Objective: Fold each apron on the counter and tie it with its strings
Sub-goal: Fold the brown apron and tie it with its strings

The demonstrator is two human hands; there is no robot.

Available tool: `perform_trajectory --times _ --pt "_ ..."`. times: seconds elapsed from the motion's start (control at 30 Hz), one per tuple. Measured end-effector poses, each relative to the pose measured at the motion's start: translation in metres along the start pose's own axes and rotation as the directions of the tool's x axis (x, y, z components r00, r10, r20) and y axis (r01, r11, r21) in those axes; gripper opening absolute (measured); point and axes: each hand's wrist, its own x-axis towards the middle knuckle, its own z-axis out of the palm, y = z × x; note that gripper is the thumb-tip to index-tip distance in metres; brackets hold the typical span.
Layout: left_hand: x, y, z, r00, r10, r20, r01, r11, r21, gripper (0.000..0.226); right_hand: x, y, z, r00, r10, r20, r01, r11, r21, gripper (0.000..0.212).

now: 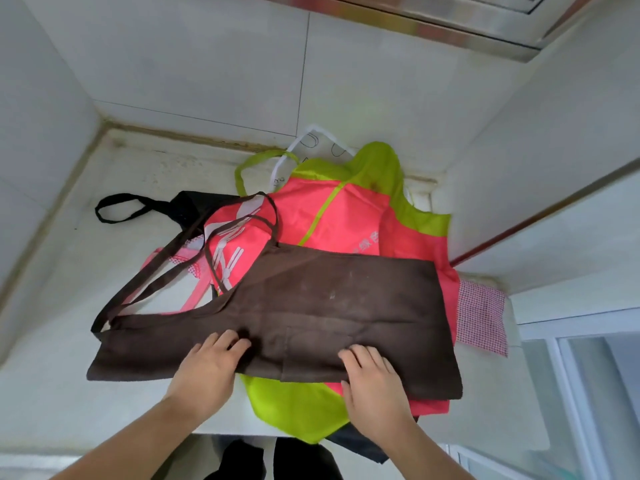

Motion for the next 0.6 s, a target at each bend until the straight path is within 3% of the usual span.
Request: perform_trajectory --times 0.1,0.2,0.27,0.33,0.4,0.47,0.6 --pt "-0.004 -0.018 -0.001 0.999 0.008 -0.049 -0.004 0.997 0.076 0.069 -0.006 0.024 0.006 0.982 0.151 0.114 -0.143 0.987 -0.074 0.077" --pt "-0.013 -0.039 -0.005 0.997 -0.011 -0.076 0.018 0.995 0.101 0.063 -0.012 0.046 0.006 0.980 0.195 0.043 -0.189 0.975 -0.118 0.063" --pt "-0.019 -0.049 -0.013 0.998 -0.067 0.010 0.067 0.997 0.036 0.042 -0.018 0.056 0.001 0.969 0.244 0.037 -0.238 0.963 -0.123 0.047" --pt "-0.019 -0.058 -0.030 0.989 -0.086 0.120 0.095 0.992 -0.080 0.013 -0.021 0.068 -0.011 0.940 0.320 0.118 -0.307 0.945 -0.116 0.042" --pt "-0.013 -0.066 -0.053 0.936 -0.059 0.347 0.117 0.982 -0.148 0.022 -0.022 0.086 -0.027 0.916 0.324 0.237 -0.315 0.946 -0.079 0.032" --pt "-0.005 -0.070 -0.076 0.858 -0.035 0.512 0.116 0.985 -0.127 0.026 -0.020 0.100 -0.046 0.890 0.239 0.388 -0.262 0.965 0.006 0.013" --pt "0.012 -0.080 -0.101 0.794 -0.056 0.605 0.116 0.991 -0.060 0.033 -0.013 0.121 -0.071 0.834 0.200 0.515 -0.268 0.962 0.060 0.016"
